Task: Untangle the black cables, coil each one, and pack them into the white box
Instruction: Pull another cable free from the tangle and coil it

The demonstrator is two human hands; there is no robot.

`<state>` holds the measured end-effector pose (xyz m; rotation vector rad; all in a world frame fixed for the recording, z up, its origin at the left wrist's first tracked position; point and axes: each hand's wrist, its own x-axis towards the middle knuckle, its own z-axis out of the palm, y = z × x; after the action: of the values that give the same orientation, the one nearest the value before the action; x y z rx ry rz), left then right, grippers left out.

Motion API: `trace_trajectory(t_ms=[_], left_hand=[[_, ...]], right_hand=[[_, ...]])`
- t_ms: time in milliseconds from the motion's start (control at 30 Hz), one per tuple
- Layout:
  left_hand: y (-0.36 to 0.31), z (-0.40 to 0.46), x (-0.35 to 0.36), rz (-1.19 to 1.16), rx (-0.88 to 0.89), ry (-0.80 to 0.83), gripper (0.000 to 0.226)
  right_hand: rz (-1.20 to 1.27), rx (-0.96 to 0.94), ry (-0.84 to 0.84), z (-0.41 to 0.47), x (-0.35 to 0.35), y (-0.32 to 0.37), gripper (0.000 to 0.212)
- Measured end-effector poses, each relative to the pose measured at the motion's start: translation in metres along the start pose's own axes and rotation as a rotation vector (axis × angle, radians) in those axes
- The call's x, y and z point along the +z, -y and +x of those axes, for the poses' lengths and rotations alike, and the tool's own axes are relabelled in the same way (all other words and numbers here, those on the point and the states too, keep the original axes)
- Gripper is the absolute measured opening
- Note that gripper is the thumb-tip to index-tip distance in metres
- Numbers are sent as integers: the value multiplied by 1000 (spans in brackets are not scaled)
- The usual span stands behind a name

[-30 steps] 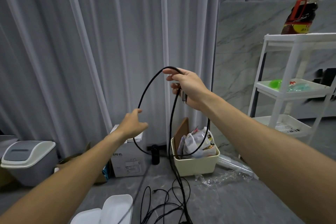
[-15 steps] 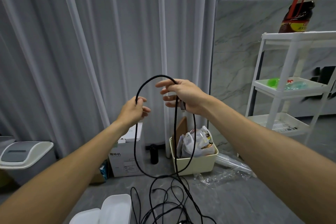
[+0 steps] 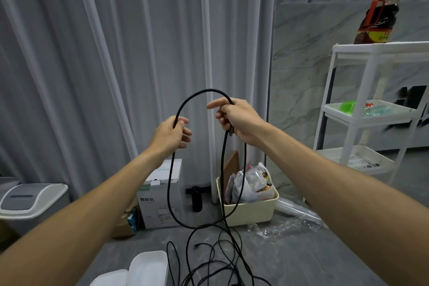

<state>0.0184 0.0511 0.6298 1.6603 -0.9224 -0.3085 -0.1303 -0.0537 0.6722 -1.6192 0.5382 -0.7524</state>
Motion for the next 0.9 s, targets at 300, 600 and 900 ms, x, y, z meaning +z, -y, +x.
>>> trace_trajectory(t_ms=[300, 600, 900], left_hand=[[33, -24, 13, 178, 165, -235, 67], [-11, -49, 34, 55, 273, 130, 31], [-39, -35, 15, 111, 397, -21, 18]], right_hand=[[-85, -147, -20, 13, 20, 33, 47], [-87, -148, -51, 14, 28, 37, 47], [-163, -74, 35, 11, 22, 38, 34]])
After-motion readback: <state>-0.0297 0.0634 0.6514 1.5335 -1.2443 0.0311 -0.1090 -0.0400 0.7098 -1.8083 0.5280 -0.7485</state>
